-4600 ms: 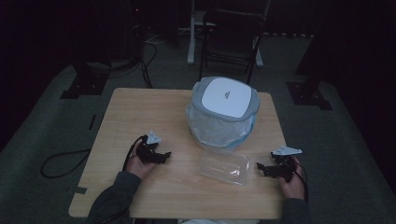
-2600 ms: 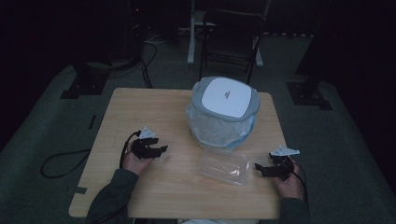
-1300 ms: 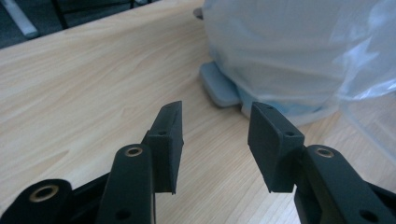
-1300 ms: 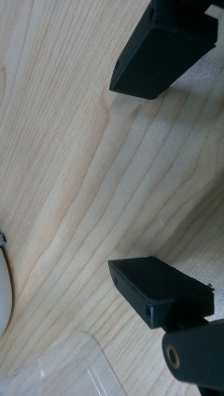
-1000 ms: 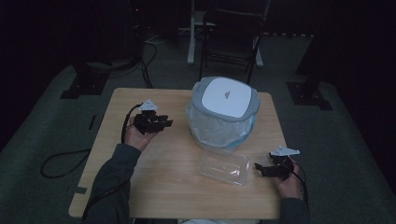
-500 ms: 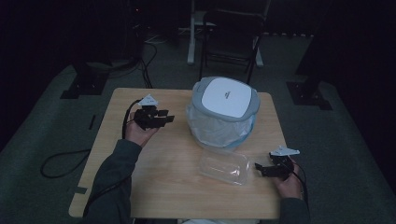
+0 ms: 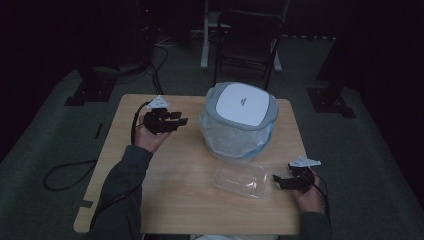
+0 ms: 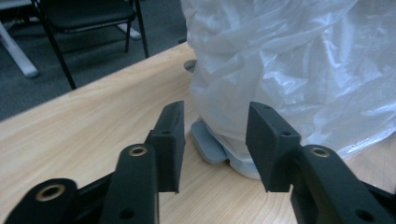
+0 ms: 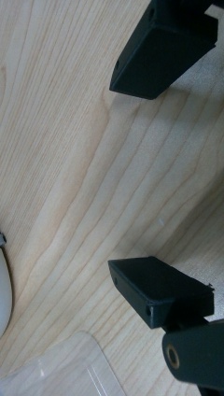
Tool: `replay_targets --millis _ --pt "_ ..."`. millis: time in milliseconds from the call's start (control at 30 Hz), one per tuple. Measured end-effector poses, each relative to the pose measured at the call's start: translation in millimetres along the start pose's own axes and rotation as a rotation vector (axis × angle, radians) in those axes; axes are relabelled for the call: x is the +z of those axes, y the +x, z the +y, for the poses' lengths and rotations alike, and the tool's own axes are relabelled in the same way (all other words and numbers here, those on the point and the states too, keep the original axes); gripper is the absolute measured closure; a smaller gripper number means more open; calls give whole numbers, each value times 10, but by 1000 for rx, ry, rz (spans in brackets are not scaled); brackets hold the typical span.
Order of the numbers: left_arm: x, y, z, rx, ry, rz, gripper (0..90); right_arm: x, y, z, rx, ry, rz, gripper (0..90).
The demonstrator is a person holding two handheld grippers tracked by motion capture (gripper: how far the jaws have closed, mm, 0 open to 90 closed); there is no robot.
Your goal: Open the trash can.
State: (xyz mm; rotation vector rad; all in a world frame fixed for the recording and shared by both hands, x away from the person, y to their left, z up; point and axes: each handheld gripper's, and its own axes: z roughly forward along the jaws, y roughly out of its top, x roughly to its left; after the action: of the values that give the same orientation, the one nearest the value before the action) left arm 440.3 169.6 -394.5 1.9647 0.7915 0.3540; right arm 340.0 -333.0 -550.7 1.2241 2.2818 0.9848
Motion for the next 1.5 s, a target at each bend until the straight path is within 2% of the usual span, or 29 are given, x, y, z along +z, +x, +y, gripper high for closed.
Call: replay_targets --millis 400,633,900,1100,1500 --pt "-8 -31 112 22 -17 -49 721 0 0 0 0 0 0 123" --pt "-30 -62 162 35 -38 -51 900 0 0 0 0 0 0 123" --pt "-35 -93 267 51 -48 -47 900 0 0 0 0 0 0 123" --pt "-21 -113 365 60 -57 -61 900 0 -1 0 -1 0 0 123" --pt "25 -195 660 101 -77 -83 900 0 -1 0 -1 0 0 123"
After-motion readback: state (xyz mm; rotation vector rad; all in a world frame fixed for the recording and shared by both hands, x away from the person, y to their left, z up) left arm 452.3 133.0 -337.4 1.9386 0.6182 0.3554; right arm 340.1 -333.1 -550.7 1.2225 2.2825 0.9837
